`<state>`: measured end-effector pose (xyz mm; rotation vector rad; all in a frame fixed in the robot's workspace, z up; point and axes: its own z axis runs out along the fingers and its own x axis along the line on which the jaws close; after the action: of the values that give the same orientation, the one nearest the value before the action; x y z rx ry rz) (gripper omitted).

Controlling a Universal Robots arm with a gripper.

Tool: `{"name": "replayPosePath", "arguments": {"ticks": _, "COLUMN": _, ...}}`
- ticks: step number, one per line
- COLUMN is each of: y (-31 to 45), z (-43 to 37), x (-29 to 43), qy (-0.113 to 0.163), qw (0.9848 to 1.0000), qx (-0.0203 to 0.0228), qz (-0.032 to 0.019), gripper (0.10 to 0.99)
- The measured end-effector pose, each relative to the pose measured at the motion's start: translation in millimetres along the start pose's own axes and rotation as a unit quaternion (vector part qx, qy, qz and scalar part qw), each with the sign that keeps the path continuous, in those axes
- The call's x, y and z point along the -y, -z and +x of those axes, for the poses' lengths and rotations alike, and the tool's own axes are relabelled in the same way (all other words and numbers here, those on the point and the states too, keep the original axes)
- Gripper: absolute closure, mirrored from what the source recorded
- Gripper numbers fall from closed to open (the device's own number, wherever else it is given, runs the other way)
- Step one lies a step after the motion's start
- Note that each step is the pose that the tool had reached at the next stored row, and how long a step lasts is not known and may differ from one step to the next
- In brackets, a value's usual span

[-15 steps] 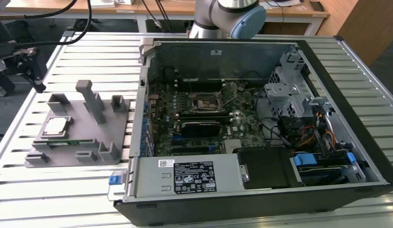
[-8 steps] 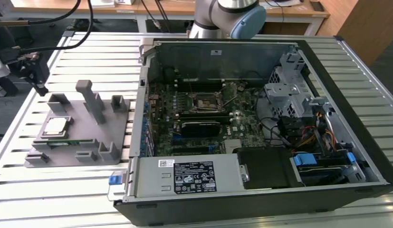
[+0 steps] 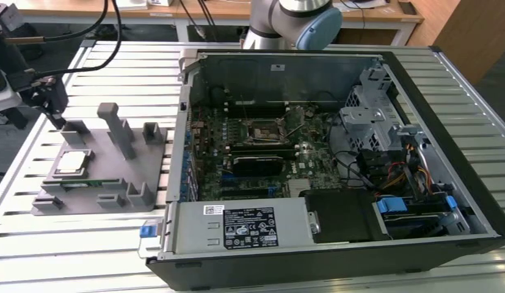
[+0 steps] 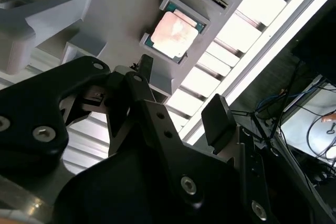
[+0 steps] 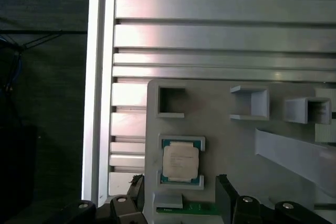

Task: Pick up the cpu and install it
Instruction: 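Pick up the cpu and move it towards the insertion slot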

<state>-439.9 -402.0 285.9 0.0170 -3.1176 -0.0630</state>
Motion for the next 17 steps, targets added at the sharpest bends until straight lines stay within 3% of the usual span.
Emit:
{"name": "replayPosePath", "arguments": {"ticks": 9, "y": -15.4, "z": -0.2, "x": 3.2, "qy": 0.001, "qw": 1.0, "qx": 0.0, "qz": 0.0, "gripper": 0.439}}
{"name": "replayPosePath", "arguments": {"ticks": 11, "y": -19.0, "z": -0.4, "x": 3.5, "qy": 0.001, "qw": 1.0, "qx": -0.0001, "qz": 0.0, "gripper": 0.427}}
{"name": "replayPosePath", "arguments": {"ticks": 12, "y": -20.8, "z": -0.4, "x": 3.6, "qy": 0.001, "qw": 1.0, "qx": -0.0001, "qz": 0.0001, "gripper": 0.369}}
{"name": "replayPosePath", "arguments": {"ticks": 17, "y": -29.8, "z": -0.7, "x": 4.0, "qy": 0.001, "qw": 1.0, "qx": 0.0003, "qz": 0.0001, "gripper": 0.369}}
